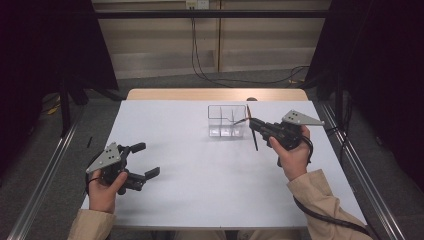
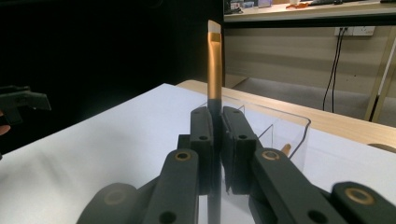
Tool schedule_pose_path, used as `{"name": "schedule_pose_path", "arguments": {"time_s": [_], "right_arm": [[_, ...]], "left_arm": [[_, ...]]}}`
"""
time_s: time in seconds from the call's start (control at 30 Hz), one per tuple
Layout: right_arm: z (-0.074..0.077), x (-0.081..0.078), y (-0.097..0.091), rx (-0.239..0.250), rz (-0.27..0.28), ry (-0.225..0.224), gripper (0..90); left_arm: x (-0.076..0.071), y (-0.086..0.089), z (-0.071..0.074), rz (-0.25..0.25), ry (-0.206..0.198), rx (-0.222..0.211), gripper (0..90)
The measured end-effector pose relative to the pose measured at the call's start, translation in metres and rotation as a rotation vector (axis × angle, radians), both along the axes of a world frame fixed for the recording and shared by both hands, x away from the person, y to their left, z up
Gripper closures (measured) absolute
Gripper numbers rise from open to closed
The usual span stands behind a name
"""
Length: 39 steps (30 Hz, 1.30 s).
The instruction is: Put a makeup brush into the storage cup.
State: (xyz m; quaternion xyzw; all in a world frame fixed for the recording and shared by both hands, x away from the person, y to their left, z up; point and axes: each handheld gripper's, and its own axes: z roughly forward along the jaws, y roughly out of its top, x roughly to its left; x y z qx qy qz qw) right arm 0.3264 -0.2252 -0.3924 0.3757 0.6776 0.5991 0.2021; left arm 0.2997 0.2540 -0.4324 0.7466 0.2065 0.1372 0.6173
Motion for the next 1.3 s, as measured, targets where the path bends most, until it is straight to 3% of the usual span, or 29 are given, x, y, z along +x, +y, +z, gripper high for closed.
{"name": "schedule_pose_path", "arguments": {"time_s": [0.93,1.3], "right_arm": [[0.01,0.02,0.006,0.018,-0.026,-0.04,83.7],[0.012,0.027,0.009,0.035,-0.062,-0.057,83.7]], "left_arm": [[0.0,-0.001,-0.001,-0.008,0.0,0.004,0.5],[0.0,-0.001,-0.001,-0.01,0.0,0.003,0.5]]}}
